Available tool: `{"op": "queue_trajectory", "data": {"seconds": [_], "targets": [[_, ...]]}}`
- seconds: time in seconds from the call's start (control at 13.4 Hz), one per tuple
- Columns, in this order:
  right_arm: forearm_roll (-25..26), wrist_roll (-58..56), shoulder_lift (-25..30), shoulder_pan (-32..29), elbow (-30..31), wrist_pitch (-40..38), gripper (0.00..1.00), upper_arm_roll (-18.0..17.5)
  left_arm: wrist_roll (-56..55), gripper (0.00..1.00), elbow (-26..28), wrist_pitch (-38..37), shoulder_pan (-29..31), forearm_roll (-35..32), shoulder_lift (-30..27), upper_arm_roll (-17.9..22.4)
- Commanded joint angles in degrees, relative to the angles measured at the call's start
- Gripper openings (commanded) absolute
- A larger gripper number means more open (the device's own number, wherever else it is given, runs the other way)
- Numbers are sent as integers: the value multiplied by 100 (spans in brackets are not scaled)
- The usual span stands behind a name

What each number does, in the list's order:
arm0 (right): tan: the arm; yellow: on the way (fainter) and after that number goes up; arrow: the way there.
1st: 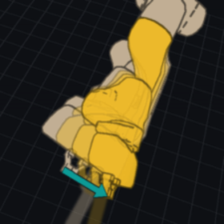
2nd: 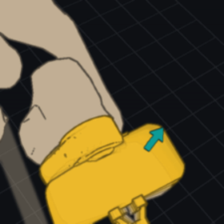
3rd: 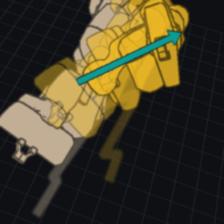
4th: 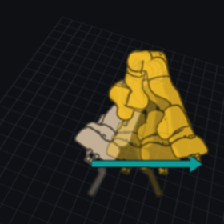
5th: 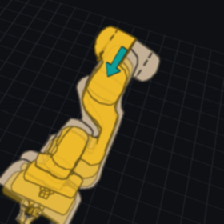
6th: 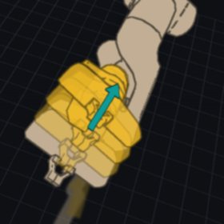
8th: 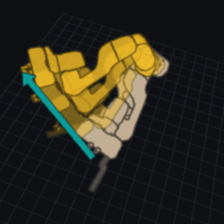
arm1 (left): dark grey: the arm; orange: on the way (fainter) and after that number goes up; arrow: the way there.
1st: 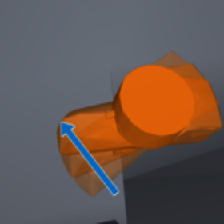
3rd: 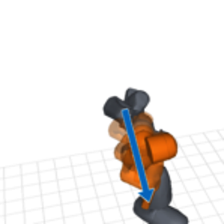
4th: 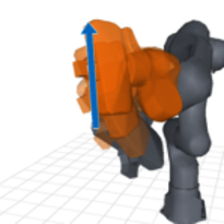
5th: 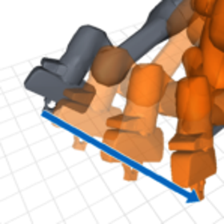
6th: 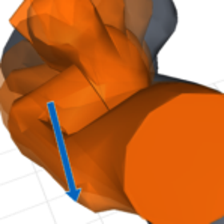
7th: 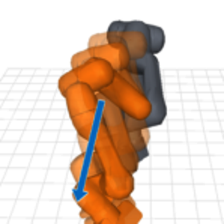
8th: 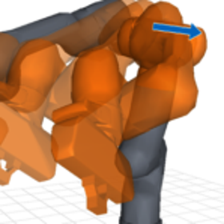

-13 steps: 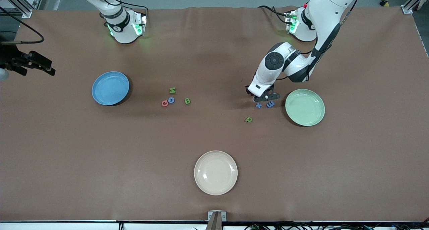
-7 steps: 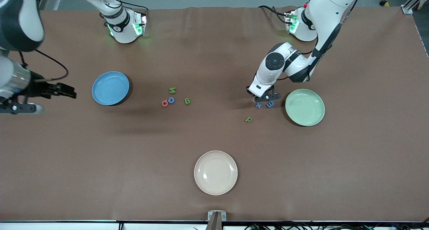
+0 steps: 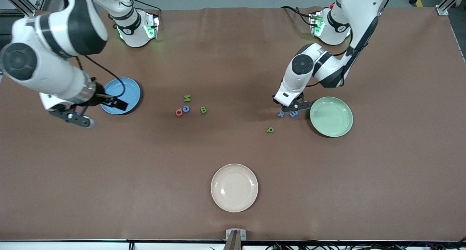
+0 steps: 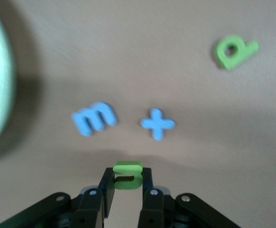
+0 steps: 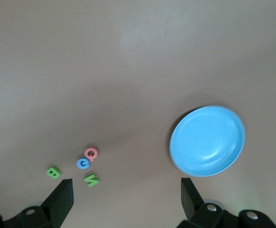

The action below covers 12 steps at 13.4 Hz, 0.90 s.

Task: Sort uppercase to blue plate, lowercase to green plate

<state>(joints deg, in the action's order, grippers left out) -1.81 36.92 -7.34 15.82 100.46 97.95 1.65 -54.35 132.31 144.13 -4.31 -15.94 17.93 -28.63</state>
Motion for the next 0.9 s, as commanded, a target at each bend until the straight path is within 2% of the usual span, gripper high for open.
{"op": "queue_trajectory", "data": {"seconds": [0.0,0.22,0.45,0.67,0.82], "targets": [[-30,1425,207,621,701,661,100,55,581,24,242,-411,508,-41,-596,-212],[-30,3588,207,1220,1019,980,100,55,1424,24,584,-412,1385,-41,-834,-546],[-30,4830,233,1484,1335,1094,100,55,2269,24,857,-404,2475,-41,-905,-1011],[-30,5613,216,1800,2318,2645,100,46,3016,24,1051,-325,3057,-41,-896,-1074],[-30,6036,-107,2012,2435,3386,100,46,3194,24,1156,-185,3190,-41,-852,-1074]]}}
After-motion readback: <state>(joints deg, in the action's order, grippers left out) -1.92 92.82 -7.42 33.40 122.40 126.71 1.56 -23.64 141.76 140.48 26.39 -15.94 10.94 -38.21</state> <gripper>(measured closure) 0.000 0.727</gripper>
